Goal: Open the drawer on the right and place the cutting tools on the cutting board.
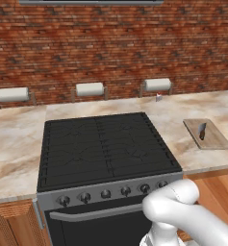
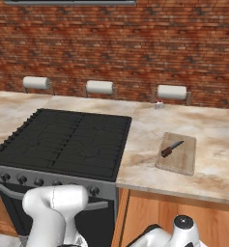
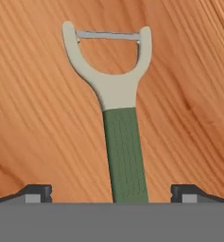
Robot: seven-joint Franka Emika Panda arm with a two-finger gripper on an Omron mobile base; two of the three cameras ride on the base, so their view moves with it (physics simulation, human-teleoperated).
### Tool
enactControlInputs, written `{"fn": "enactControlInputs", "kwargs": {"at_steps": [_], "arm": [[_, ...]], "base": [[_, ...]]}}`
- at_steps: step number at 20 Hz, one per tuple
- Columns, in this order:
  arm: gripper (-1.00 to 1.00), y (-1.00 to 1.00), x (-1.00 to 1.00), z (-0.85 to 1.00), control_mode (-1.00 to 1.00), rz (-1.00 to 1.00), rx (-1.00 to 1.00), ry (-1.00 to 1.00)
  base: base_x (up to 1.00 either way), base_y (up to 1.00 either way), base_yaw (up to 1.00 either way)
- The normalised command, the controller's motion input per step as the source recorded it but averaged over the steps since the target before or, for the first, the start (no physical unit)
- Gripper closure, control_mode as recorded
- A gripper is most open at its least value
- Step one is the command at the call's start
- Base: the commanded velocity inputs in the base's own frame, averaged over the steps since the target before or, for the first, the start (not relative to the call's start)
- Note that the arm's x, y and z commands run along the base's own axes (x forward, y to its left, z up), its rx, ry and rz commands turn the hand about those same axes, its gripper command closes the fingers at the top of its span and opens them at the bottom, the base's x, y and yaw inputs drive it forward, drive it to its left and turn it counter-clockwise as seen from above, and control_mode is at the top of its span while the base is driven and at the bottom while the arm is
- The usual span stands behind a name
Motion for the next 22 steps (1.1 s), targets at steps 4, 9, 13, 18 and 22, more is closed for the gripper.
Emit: {"fn": "enactControlInputs", "kwargs": {"at_steps": [4,9,13,18,22], "arm": [[-1.0,-0.25,0.0,-0.3,-1.0,0.04,0.01,0.05],[-1.0,-0.4,0.0,-0.1,-1.0,0.04,0.02,0.0],[-1.0,-0.46,0.0,-0.07,-1.0,0.04,0.04,0.01],[-1.0,-0.37,0.0,-0.21,-1.0,0.04,0.04,0.05],[-1.0,-0.13,-0.01,-0.39,-1.0,0.04,0.02,0.09]], "base": [[0.0,0.0,0.0],[0.0,0.0,0.0],[0.0,0.0,0.0],[0.0,0.0,0.0],[0.0,0.0,0.0]]}}
